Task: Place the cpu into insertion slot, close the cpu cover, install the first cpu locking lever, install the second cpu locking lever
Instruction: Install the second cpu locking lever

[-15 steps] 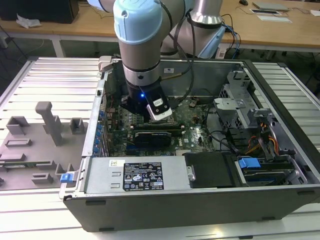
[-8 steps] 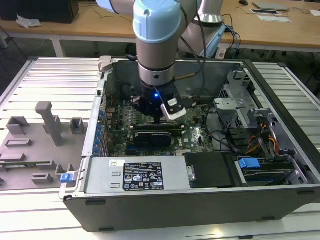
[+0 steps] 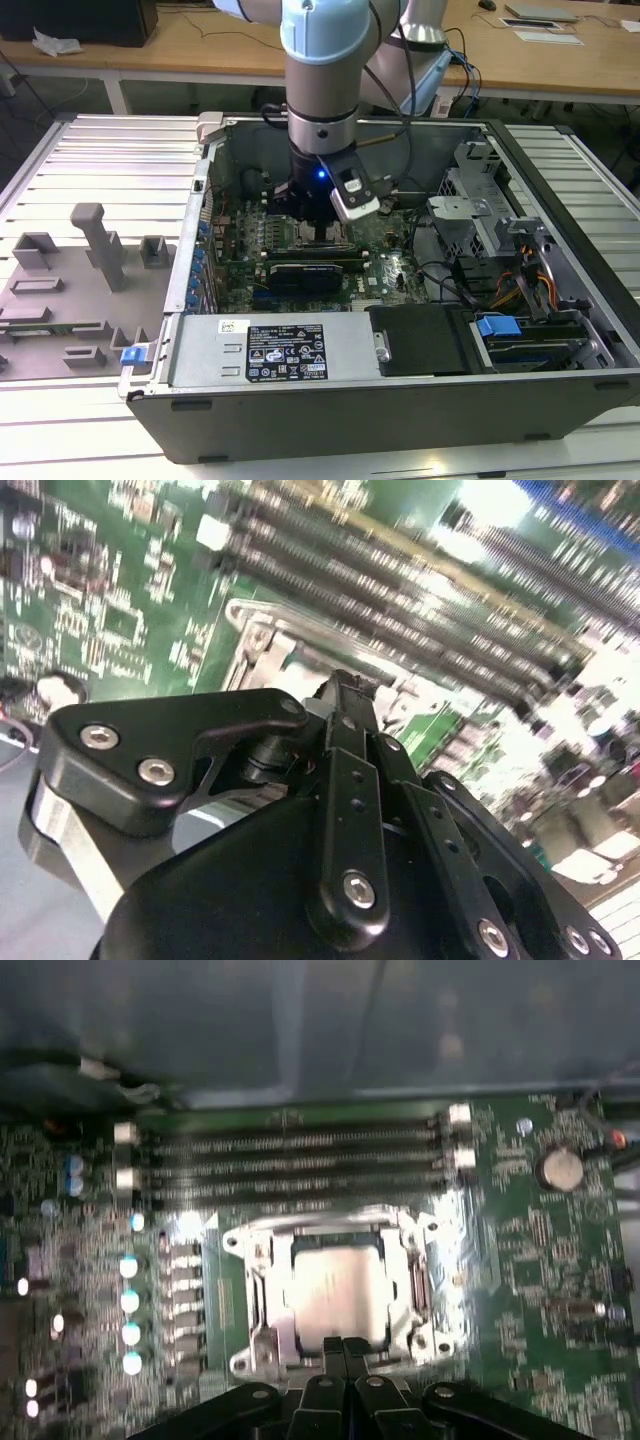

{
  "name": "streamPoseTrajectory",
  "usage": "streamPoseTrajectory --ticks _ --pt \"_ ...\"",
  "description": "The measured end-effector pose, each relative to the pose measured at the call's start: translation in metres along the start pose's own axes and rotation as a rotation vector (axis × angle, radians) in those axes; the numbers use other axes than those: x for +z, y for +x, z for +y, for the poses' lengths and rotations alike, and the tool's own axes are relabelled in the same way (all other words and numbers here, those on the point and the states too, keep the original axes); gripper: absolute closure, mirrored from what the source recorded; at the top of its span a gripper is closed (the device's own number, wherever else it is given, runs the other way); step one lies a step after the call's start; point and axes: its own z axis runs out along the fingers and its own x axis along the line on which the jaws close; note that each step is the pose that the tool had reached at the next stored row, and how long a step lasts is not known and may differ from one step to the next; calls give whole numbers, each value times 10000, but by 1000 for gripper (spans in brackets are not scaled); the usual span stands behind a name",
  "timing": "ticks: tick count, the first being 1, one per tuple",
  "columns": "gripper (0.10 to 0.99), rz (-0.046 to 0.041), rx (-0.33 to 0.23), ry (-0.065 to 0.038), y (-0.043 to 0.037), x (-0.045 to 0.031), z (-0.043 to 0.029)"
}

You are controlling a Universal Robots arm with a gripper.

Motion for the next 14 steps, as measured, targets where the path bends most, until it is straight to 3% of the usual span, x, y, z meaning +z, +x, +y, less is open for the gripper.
streamPoseTrajectory --ticks 3,5,8,14 --pt "980 -3 -9 34 8 -7 116" --pt "980 -2 -13 52 7 -60 146" --pt "980 -9 -19 129 3 -125 167" --pt "980 -9 -19 135 4 -126 167"
